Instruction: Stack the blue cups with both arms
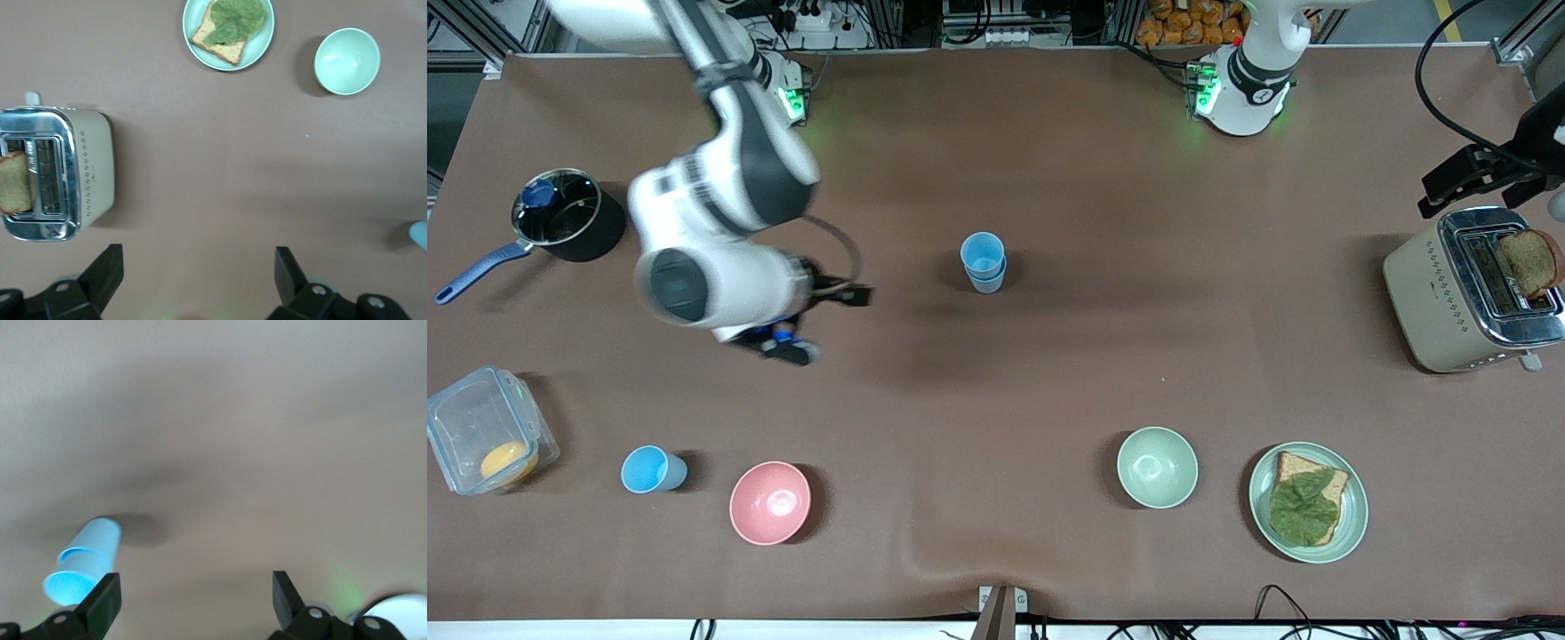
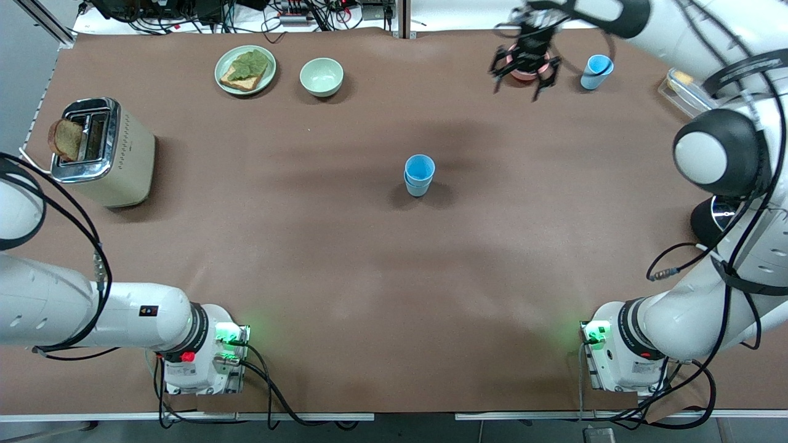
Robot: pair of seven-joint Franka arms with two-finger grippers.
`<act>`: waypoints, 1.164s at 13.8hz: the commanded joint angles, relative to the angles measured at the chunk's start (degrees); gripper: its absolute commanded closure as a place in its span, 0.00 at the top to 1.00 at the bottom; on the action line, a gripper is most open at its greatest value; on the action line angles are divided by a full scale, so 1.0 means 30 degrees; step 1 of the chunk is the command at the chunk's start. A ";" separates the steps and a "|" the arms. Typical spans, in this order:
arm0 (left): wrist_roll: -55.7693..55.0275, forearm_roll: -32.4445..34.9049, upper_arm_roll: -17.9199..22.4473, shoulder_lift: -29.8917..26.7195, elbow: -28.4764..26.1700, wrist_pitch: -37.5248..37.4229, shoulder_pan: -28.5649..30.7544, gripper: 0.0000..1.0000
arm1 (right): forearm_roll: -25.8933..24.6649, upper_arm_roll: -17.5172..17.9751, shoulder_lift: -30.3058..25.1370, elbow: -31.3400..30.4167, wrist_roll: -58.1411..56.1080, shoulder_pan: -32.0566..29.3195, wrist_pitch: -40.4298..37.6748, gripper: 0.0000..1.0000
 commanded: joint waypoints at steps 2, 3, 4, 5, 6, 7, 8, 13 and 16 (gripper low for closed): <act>0.0266 -0.0956 -0.0273 -0.0250 0.0033 -0.0397 0.0463 1.00 | -0.1904 0.0424 -0.1505 -0.0231 -0.5351 -0.3048 -0.0175 1.00; 0.0296 -0.0927 -0.0273 -0.0133 0.0061 -0.0398 0.0463 1.00 | -0.2487 0.0395 -0.2003 -0.0260 -0.6467 -0.3459 -0.0175 1.00; 0.0325 -0.0868 -0.0273 -0.0074 0.0033 -0.0398 0.0434 1.00 | -0.3508 0.0424 -0.2501 -0.0260 -0.7377 -0.3667 -0.0117 1.00; 0.0239 -0.0868 -0.0273 -0.0074 0.0003 -0.0485 0.0376 1.00 | -0.4417 0.0424 -0.3057 -0.0260 -0.8256 -0.3727 -0.0029 1.00; 0.0209 -0.0839 -0.0302 -0.0103 0.0003 -0.0921 0.0317 1.00 | -0.4746 0.0424 -0.3527 -0.0231 -0.9019 -0.3930 0.0030 1.00; 0.0237 -0.0780 -0.0331 -0.0103 0.0032 -0.1099 0.0259 1.00 | -0.4720 0.0453 -0.4025 -0.0231 -0.9839 -0.4483 0.0117 1.00; 0.0238 -0.0635 -0.0447 -0.0103 0.0061 -0.1101 0.0258 1.00 | -0.4691 0.0482 -0.4610 -0.0376 -1.0775 -0.5011 0.0466 1.00; 0.0442 0.0597 -0.1298 -0.0044 0.0091 -0.1071 0.0200 1.00 | -0.4720 0.0453 -0.7222 -0.0407 -1.0996 -0.5631 -0.0144 1.00; 0.0472 0.0509 -0.1298 0.0307 0.0091 -0.0984 0.0258 1.00 | -0.4923 0.0454 -0.7311 -0.0406 -0.9671 -0.5573 -0.0584 1.00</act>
